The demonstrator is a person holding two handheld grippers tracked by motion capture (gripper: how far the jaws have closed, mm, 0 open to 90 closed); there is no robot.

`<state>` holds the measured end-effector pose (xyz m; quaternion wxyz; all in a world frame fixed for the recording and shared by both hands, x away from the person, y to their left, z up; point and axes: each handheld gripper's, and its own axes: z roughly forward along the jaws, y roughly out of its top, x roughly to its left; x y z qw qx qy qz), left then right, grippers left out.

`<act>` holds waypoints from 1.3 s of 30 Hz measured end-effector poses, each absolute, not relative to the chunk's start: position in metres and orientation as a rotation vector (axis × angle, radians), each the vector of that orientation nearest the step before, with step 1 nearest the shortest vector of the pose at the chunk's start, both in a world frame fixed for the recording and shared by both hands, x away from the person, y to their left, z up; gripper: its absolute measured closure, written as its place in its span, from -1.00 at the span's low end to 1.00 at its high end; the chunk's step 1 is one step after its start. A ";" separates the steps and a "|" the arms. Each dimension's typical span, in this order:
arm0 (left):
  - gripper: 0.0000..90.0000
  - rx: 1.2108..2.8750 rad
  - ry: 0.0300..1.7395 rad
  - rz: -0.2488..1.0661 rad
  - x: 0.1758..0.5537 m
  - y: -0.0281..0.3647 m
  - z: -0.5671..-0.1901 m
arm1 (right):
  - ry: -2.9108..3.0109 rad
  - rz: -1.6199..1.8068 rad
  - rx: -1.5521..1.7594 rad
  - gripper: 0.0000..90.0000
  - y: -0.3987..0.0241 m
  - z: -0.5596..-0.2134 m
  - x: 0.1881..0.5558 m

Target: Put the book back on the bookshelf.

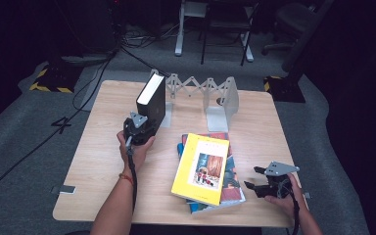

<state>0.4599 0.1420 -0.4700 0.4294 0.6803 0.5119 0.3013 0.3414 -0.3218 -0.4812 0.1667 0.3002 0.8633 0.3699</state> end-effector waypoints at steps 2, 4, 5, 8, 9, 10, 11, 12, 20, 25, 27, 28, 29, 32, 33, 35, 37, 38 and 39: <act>0.17 1.690 1.298 0.750 0.463 0.139 -0.469 | 2.454 1.055 0.861 -0.35 -0.323 -0.481 0.342; 0.16 1.685 1.303 0.750 0.465 0.137 -0.469 | 2.453 1.055 0.862 -0.35 -0.323 -0.482 0.342; 0.16 1.673 1.316 0.752 0.468 0.135 -0.469 | 2.453 1.056 0.864 -0.35 -0.323 -0.482 0.342; 0.16 1.664 1.331 0.753 0.471 0.132 -0.468 | 2.454 1.056 0.862 -0.35 -0.323 -0.482 0.342; 0.16 1.656 1.346 0.758 0.473 0.129 -0.468 | 2.456 1.053 0.859 -0.35 -0.322 -0.482 0.342; 0.16 1.650 1.355 0.762 0.473 0.128 -0.468 | 2.457 1.053 0.859 -0.35 -0.322 -0.482 0.342; 0.16 1.647 1.356 0.765 0.475 0.127 -0.468 | 2.457 1.054 0.859 -0.35 -0.322 -0.482 0.342; 0.16 1.647 1.356 0.765 0.475 0.127 -0.468 | 2.457 1.054 0.859 -0.35 -0.322 -0.482 0.342; 0.15 1.648 1.377 0.779 0.484 0.121 -0.467 | 2.455 1.057 0.858 -0.36 -0.323 -0.482 0.341; 0.15 1.652 1.385 0.779 0.490 0.121 -0.466 | 2.455 1.059 0.858 -0.36 -0.323 -0.483 0.341; 0.14 1.659 1.385 0.776 0.492 0.121 -0.465 | 2.454 1.060 0.860 -0.36 -0.323 -0.482 0.341; 0.14 1.665 1.378 0.776 0.493 0.121 -0.465 | 2.452 1.061 0.860 -0.36 -0.324 -0.482 0.341; 0.14 1.665 1.377 0.774 0.493 0.122 -0.465 | 2.451 1.060 0.862 -0.36 -0.324 -0.482 0.341; 0.13 1.675 1.366 0.756 0.493 0.124 -0.465 | 2.448 1.061 0.866 -0.36 -0.325 -0.482 0.341; 0.13 1.679 1.360 0.751 0.492 0.125 -0.464 | 2.447 1.062 0.867 -0.36 -0.325 -0.482 0.340; 0.09 1.682 1.341 0.744 0.490 0.127 -0.462 | 2.446 1.061 0.867 -0.36 -0.325 -0.482 0.340; 0.03 1.695 1.315 0.744 0.486 0.129 -0.460 | 2.445 1.059 0.867 -0.36 -0.326 -0.482 0.340; -0.01 1.700 1.302 0.744 0.484 0.130 -0.459 | 2.442 1.063 0.868 -0.36 -0.325 -0.482 0.339; -0.03 1.710 1.296 0.745 0.481 0.132 -0.458 | 2.442 1.061 0.868 -0.36 -0.325 -0.481 0.339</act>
